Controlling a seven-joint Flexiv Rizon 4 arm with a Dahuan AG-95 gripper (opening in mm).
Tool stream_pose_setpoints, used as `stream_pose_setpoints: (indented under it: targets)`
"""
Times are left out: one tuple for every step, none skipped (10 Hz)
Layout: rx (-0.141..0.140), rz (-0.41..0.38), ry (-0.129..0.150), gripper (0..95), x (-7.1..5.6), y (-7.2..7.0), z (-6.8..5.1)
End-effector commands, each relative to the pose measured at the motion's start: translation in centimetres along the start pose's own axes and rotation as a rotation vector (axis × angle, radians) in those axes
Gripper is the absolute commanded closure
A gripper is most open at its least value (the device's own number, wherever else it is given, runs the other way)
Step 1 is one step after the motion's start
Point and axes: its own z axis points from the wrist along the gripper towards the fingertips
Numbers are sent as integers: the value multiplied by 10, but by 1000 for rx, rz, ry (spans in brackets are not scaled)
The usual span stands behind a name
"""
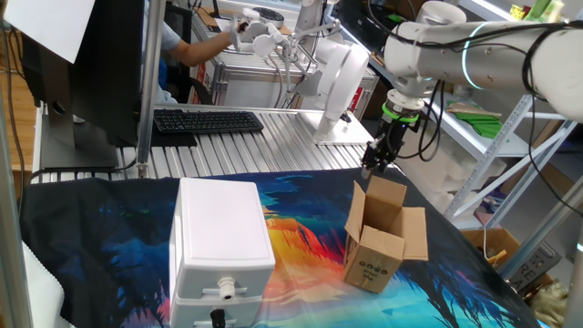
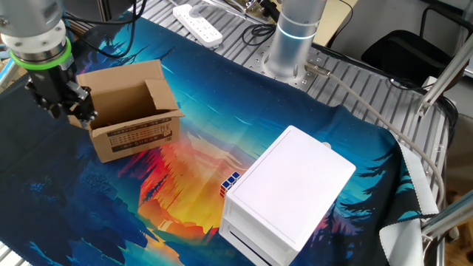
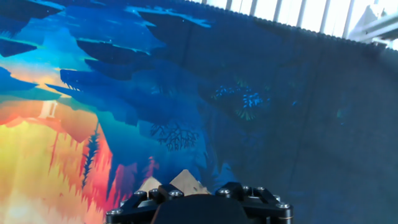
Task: Cover the box
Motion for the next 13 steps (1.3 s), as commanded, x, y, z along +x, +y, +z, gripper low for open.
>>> stream_pose_setpoints:
  targets:
    - [-2,2,3,380,-1,-1,2]
    - [-2,3,3,380,-1,0,4]
    - [-4,7,3,570,0,2,9]
    - [-4,13,3,570,3,4,13]
    - [-7,27,2,570,11,9,18]
    - [-8,40,2,570,20,13,23]
    - [-6,50,6,570,28,16,25]
    - [-5,55,15,380,31,18,23]
    - [-6,68,26,380,35,22,17]
    - [-5,73,32,380,36,24,15]
    - [-8,93,44,380,42,31,8]
    - [-8,109,43,380,46,36,7]
    - [-11,118,42,380,52,39,9]
